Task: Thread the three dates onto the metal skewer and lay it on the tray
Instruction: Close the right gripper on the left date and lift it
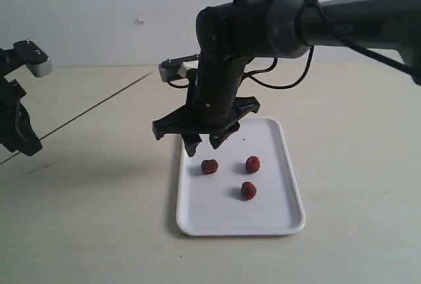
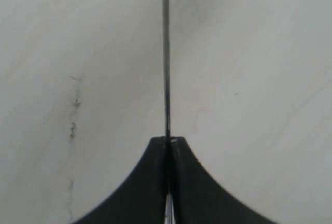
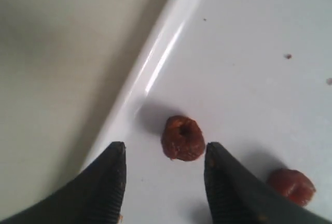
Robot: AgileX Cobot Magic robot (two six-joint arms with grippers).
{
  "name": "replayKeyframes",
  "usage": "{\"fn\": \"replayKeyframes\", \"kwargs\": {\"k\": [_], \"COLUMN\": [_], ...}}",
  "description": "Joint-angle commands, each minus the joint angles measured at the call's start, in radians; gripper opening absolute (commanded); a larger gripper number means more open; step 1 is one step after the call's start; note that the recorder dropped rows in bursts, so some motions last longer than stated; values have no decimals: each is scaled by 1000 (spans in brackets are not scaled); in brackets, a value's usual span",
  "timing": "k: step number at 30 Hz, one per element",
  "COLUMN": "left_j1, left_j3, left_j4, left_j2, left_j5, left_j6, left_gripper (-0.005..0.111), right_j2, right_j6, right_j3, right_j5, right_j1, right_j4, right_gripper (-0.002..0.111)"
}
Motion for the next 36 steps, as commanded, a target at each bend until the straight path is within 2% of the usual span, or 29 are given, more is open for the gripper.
{"fn": "replayKeyframes", "kwargs": {"k": [1,15,22,29,32,36], "left_j1": [3,3,3,3,3,3], "left_j3": [3,3,3,3,3,3], "left_j4": [-24,-79,-79,-79,-81,-81], "left_j2": [-9,-9,-9,-9,-9,-9], "left_j5": [6,-3,-3,-3,-3,-6], "left_j6": [9,59,59,59,59,59], "left_gripper": [0,0,0,0,0,0], "right_j2": [17,77,109,109,109,109], "right_j6": [97,100,116,125,4,-10], "right_j3": [-12,-12,-12,-12,-12,-12], "right_j5": [43,5,-65,-54,-53,-52], "right_j1": [2,2,2,2,2,2], "right_j4": [-113,-21,-23,-30,-30,-39], "right_gripper": [47,47,47,47,47,47]}}
